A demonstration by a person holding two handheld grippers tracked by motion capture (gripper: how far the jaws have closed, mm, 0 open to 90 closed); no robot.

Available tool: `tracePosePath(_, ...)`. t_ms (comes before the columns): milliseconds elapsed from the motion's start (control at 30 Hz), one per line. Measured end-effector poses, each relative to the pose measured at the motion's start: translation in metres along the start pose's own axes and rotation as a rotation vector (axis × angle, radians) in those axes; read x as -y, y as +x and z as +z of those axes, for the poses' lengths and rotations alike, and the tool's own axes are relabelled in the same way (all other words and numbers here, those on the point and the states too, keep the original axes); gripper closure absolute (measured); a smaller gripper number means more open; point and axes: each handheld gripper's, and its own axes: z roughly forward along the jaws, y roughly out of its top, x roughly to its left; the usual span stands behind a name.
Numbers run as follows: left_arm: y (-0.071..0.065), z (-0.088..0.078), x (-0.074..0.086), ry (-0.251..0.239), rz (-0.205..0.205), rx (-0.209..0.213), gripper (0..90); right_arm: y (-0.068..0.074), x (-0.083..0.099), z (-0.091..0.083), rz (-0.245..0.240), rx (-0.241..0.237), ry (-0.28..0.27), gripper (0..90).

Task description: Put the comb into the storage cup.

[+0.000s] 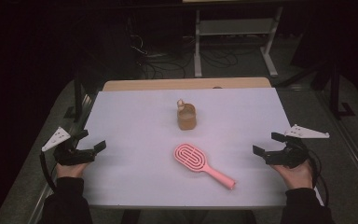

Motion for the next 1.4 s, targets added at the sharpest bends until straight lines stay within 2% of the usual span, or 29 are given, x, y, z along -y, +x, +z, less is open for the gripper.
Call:
tracePosePath(200,-0.001,0.0,0.0,-0.006,0.001,0.011,0.0,0.0,-0.001,-0.003,0.007,-0.004,-0.006,0.0)
tracePosePath(433,-0.005,0.001,0.0,-0.008,0.021,0.012,0.0,0.003,-0.001,-0.005,0.001,-0.012,-0.008,0.0)
tracePosePath(567,-0.006,0.003,0.001,0.003,0.014,0.02,0.0,0.006,-0.002,-0.006,0.006,-0.016,-0.01,0.0)
tracePosePath(733,-0.009,0.003,0.001,0.007,0.031,0.025,0.0,0.009,-0.004,-0.005,-0.009,-0.013,-0.003,0.0)
tracePosePath(900,-0.007,0.003,0.001,0.001,0.02,0.026,0.0,0.011,-0.009,-0.004,-0.018,-0.005,0.016,0.0)
tracePosePath(1167,-0.008,0.003,0.001,0.004,0.026,0.022,0.0,0.023,-0.019,-0.002,-0.073,-0.022,0.073,0.0)
tracePosePath(1400,-0.007,0.001,0.001,-0.01,0.021,0.021,0.0,0.033,-0.031,0.003,-0.107,-0.04,0.093,0.0)
